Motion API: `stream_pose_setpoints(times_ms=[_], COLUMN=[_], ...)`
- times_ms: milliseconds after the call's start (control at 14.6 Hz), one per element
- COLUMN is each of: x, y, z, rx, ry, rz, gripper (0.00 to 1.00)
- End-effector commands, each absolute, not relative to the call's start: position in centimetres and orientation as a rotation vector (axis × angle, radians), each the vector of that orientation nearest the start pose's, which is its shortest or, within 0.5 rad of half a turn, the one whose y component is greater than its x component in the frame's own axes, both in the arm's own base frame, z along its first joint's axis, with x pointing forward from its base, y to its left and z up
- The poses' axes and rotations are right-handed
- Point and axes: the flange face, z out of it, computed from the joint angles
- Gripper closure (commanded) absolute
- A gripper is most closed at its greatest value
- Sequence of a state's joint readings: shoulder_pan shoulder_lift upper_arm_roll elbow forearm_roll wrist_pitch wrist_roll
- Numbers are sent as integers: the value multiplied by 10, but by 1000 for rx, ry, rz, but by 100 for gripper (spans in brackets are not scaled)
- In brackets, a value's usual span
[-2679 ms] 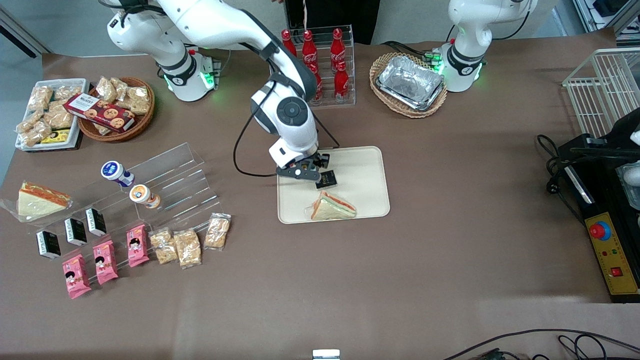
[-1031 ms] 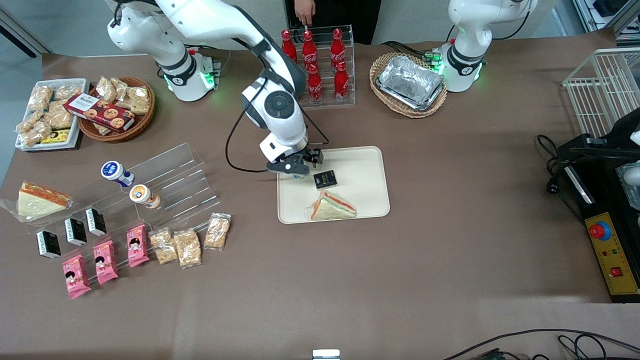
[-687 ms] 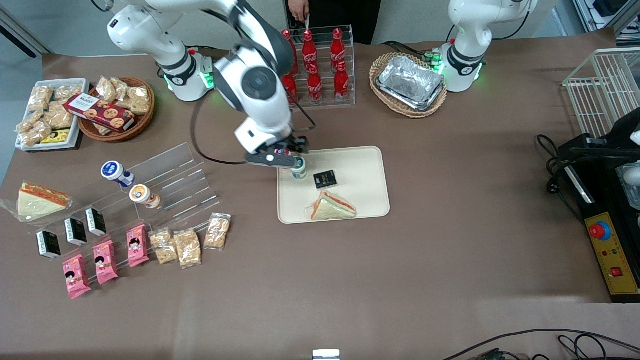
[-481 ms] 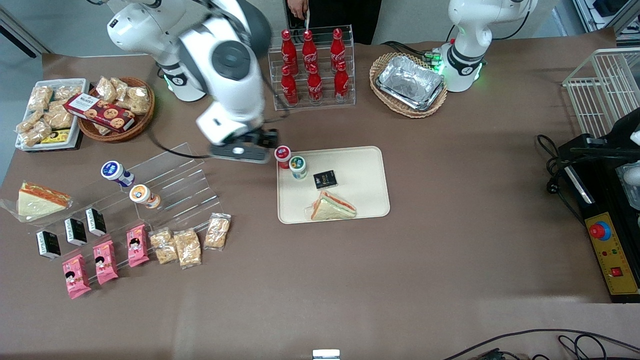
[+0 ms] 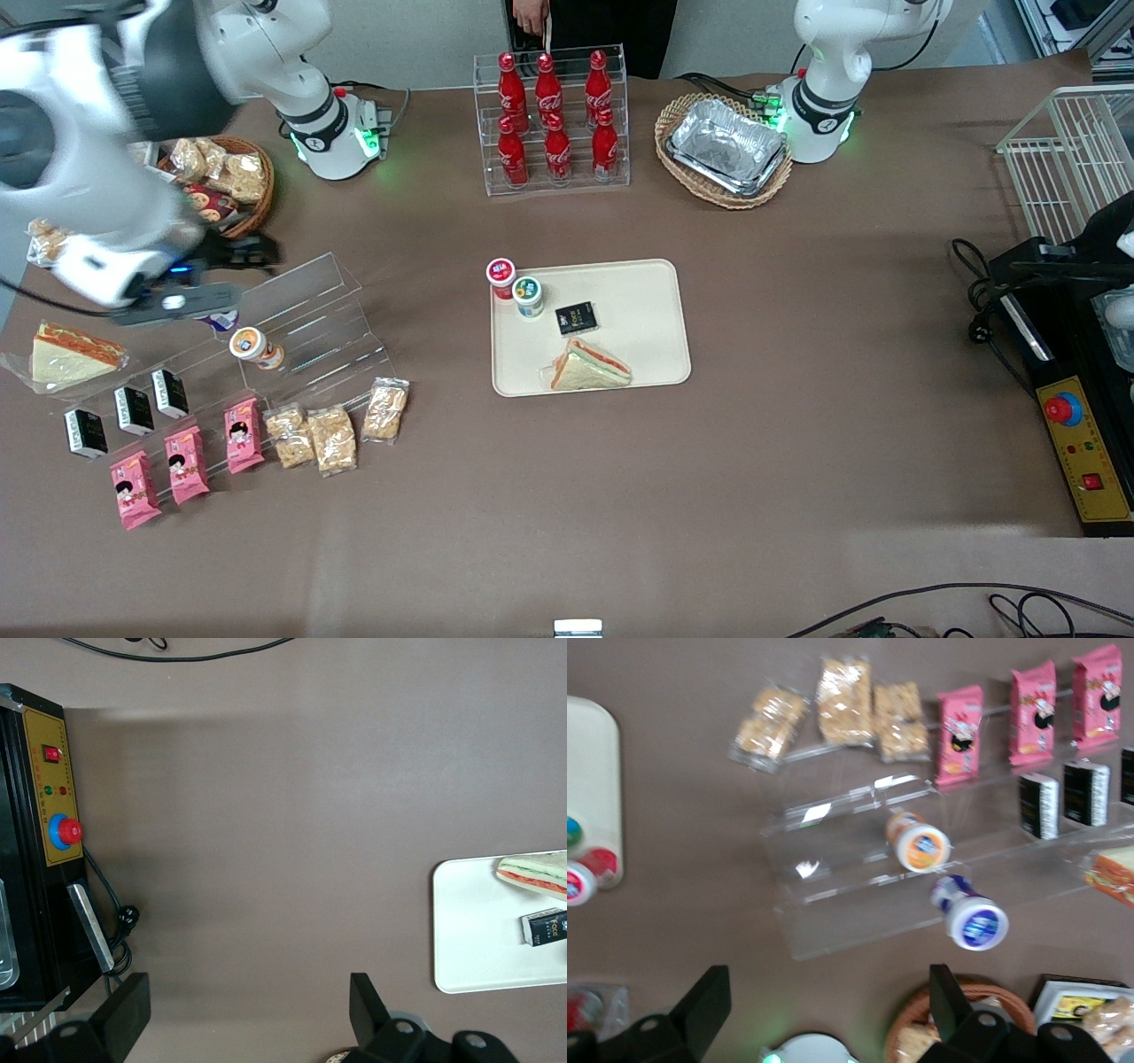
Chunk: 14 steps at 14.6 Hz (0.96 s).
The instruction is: Place green gum on tray
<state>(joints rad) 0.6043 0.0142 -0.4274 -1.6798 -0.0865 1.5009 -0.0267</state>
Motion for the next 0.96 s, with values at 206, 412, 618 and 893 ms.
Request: stream_pose_setpoints(times_ms=[206, 412, 618, 893], x=[531, 508, 506, 519], y=[-17, -44, -64, -67], z=[614, 624, 613, 607], rx=[-3161, -3129, -3142, -3165], ry=[-169, -107, -29, -19], rz=[169, 112, 76, 53], gripper=[0, 0, 0, 0])
